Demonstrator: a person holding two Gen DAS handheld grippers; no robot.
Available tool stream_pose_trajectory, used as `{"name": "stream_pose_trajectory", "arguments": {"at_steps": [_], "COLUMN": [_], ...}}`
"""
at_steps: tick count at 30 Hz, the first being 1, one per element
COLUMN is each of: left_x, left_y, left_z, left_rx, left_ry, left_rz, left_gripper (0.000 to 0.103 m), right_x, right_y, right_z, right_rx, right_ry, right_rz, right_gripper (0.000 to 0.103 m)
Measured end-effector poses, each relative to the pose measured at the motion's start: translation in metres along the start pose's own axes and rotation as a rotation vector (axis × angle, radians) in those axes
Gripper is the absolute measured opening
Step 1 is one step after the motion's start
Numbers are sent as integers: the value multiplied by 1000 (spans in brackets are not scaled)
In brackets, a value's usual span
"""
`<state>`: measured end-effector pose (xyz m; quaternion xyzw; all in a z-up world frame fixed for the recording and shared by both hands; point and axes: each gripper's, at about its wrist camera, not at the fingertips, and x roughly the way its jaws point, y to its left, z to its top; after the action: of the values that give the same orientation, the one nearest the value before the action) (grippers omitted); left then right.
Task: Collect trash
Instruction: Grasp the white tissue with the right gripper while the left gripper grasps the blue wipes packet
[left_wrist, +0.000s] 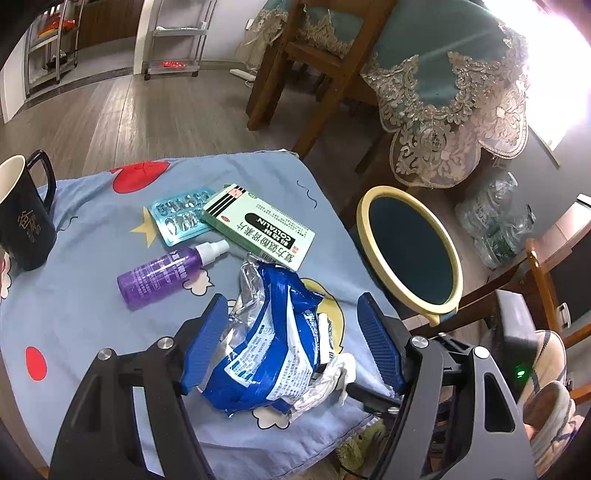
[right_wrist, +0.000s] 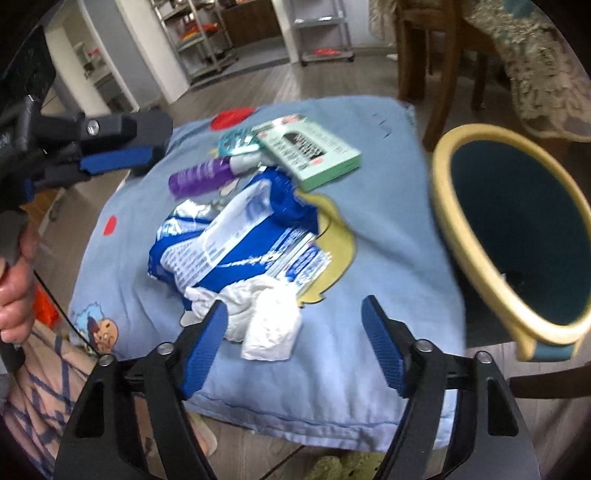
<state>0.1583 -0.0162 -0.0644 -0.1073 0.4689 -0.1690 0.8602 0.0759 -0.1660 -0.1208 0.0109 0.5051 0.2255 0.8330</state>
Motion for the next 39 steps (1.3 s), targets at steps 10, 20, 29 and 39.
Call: {"name": "stream_pose_trajectory", "arguments": {"at_steps": [10,20,29,39], "left_x": [2,8,12,38], "left_y": [1,-9,-13,-34], "left_z": [-1,1,-1,-15], "left_rx": [-3,14,30,166], "left_ry": [6,16,32,130], "left_rz": [-5,-12,-5,81], "left_gripper": [71,71,71,65], "right_x": [20,-22,-65,-88], "right_y": [8,-8,-32,-62], "right_z": [-7,1,10,12], "right_rx": [-39,26,100,199], "right_ry": [56,-54,-177,-248], "right_rz": [33,74,63,38], "right_gripper": [16,12,12,12]}}
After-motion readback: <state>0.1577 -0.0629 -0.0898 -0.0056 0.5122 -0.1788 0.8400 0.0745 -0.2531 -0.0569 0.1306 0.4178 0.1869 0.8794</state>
